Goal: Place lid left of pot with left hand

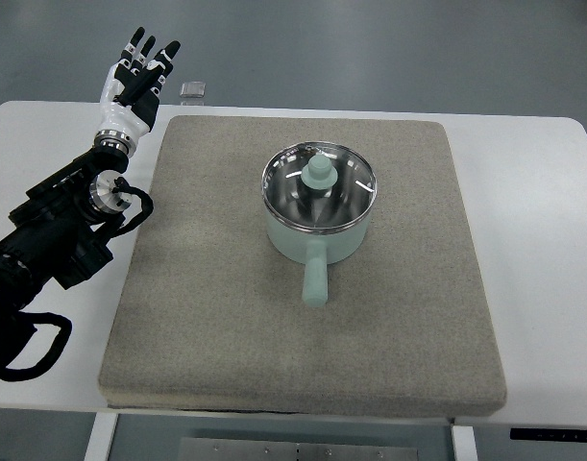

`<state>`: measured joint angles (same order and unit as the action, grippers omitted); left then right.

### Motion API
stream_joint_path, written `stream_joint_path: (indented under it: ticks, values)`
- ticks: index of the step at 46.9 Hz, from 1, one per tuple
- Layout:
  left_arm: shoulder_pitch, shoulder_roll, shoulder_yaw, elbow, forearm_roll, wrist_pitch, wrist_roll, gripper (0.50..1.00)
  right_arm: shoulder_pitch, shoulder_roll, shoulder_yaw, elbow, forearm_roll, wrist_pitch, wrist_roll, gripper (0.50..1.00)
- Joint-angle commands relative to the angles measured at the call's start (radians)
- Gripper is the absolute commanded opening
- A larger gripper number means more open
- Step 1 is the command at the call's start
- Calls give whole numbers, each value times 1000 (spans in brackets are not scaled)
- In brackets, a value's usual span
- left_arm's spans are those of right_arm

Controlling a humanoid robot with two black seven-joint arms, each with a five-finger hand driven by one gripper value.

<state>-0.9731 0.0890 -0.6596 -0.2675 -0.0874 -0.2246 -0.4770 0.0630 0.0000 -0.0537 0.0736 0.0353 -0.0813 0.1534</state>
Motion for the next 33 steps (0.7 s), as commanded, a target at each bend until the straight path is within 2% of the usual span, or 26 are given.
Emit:
stream_joint_path:
  ticks: [1, 7, 12, 18, 24, 33]
  values:
    - [-1, 1, 2, 1, 0, -1, 0, 994, 0, 0, 0, 0, 0, 0, 0, 921]
    - [-4, 3, 2, 5, 0, 2, 0, 994, 0, 0, 0, 0, 0, 0, 0, 921]
    - [-6, 1, 2, 7, 1, 34, 2, 994, 0, 0, 0, 0, 0, 0, 0, 921]
    - [-18, 3, 6, -2, 11, 28, 2, 994, 0, 0, 0, 0, 0, 0, 0, 921]
    - [-70, 11, 159, 5, 119, 34, 0, 992, 0, 0, 0, 0, 0, 0, 0, 921]
    - [-162, 38, 311, 5, 181, -16, 0, 992, 0, 0, 0, 0, 0, 0, 0, 921]
